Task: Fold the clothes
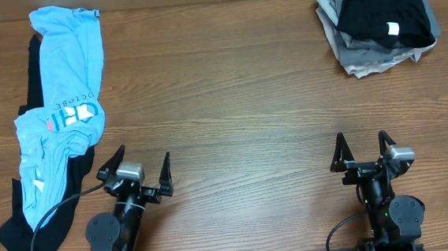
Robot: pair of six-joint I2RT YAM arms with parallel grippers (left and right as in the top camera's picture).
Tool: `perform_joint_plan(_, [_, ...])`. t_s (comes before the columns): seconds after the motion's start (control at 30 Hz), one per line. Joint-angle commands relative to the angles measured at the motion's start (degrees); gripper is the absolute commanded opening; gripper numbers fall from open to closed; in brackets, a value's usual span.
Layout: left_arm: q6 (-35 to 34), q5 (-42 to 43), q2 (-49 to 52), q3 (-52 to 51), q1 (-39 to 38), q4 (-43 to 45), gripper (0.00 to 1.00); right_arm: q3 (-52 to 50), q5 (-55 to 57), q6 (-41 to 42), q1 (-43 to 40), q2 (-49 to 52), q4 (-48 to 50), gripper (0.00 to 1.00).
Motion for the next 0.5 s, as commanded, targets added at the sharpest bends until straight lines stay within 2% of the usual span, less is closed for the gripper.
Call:
perform_joint_plan(0.0, [-0.6, 0.7, -3.6, -1.4, 1.3, -0.8, 1.0, -0.6, 0.5, 0.2, -0.2, -0.6, 0.5, 1.0])
perform_joint_plan(0.13, [-0.5, 0.6, -6.4, -1.4, 1.6, -3.0, 1.0, -0.6, 0.5, 0.2, -0.2, -0.6, 0.5, 1.0])
perform_joint_plan(0.33, [-0.5, 0.4, -11.7, -1.4, 1.7, -11.2, 1.0, -0.6, 0.5, 0.2, -0.2, -0.6, 0.5, 1.0])
perform_joint_plan(0.47, [-0.3, 0.1, -13.1, -1.4, 1.7, -11.2, 1.0, -0.6, 0.5, 0.2, -0.2, -0.6, 0.5, 1.0])
